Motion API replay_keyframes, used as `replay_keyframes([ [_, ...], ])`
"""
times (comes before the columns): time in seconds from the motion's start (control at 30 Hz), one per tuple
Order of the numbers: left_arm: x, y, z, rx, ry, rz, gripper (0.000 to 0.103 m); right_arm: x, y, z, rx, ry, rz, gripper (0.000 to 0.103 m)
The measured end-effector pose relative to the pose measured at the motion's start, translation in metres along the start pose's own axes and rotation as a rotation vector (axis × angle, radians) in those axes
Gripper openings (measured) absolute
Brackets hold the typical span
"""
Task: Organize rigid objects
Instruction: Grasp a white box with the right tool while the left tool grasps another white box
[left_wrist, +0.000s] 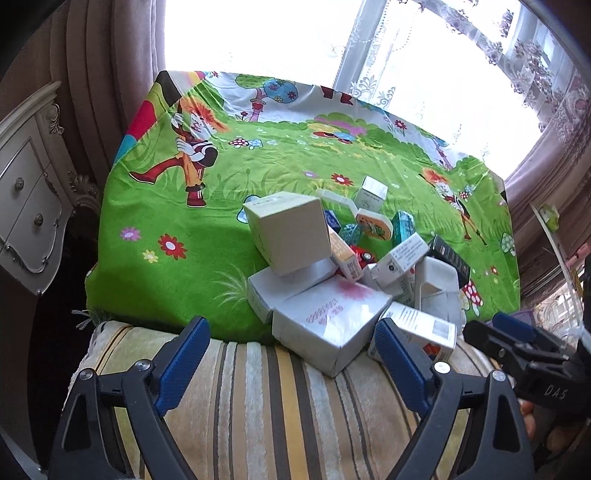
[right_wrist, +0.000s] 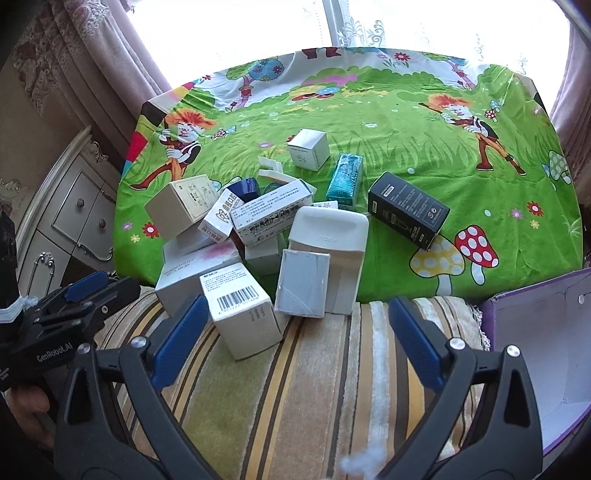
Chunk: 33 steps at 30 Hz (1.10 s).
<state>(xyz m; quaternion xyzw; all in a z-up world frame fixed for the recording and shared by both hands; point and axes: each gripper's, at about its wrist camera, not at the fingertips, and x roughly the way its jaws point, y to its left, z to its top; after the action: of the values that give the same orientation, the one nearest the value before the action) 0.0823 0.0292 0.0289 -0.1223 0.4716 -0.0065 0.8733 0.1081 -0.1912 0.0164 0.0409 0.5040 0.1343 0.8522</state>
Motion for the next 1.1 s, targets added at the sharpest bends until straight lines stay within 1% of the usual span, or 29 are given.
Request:
replay_keyframes([
  [0.07, 0.006, 0.002, 0.015, -0.038, 0.004, -0.008, 0.092, 0.007, -0.001, 0.005, 0.013, 0.018, 0.003, 0.092],
  [0.2, 0.023, 0.006, 0.039, -0.122, 0.034, -0.042, 0.092, 0.019, -0.005, 0.011, 0.037, 0.045, 0.008, 0.088],
  [0.33, 0.044, 0.009, 0.056, -0.172, 0.059, 0.000, 0.092, 0.030, -0.009, 0.014, 0.060, 0.075, 0.018, 0.081],
  [0.4, 0.055, 0.011, 0.061, -0.191, 0.083, 0.024, 0.092, 0.035, -0.010, 0.015, 0.064, 0.085, 0.019, 0.079],
  [0.5, 0.069, 0.015, 0.065, -0.231, 0.127, 0.010, 0.092, 0.042, -0.012, 0.017, 0.070, 0.102, 0.021, 0.075],
  [0.57, 0.077, 0.015, 0.066, -0.234, 0.147, 0.017, 0.092, 0.047, -0.012, 0.018, 0.076, 0.115, 0.027, 0.068],
  [0.6, 0.081, 0.016, 0.065, -0.240, 0.155, 0.023, 0.091, 0.049, -0.013, 0.018, 0.080, 0.118, 0.032, 0.067],
  [0.63, 0.084, 0.017, 0.065, -0.244, 0.161, 0.022, 0.087, 0.050, -0.013, 0.018, 0.083, 0.121, 0.036, 0.063],
  [0.67, 0.087, 0.017, 0.063, -0.244, 0.169, 0.020, 0.076, 0.050, -0.014, 0.018, 0.086, 0.124, 0.040, 0.057],
  [0.7, 0.089, 0.018, 0.062, -0.247, 0.177, 0.011, 0.064, 0.051, -0.015, 0.018, 0.088, 0.127, 0.045, 0.054],
  [0.77, 0.091, 0.020, 0.058, -0.257, 0.185, -0.002, 0.054, 0.051, -0.015, 0.016, 0.089, 0.124, 0.055, 0.044],
  [0.83, 0.090, 0.020, 0.055, -0.257, 0.169, -0.008, 0.054, 0.049, -0.016, 0.014, 0.086, 0.118, 0.066, 0.041],
  [1.1, 0.074, 0.028, 0.043, -0.294, 0.081, -0.046, 0.052, 0.032, -0.021, 0.005, 0.095, 0.040, 0.132, 0.041],
])
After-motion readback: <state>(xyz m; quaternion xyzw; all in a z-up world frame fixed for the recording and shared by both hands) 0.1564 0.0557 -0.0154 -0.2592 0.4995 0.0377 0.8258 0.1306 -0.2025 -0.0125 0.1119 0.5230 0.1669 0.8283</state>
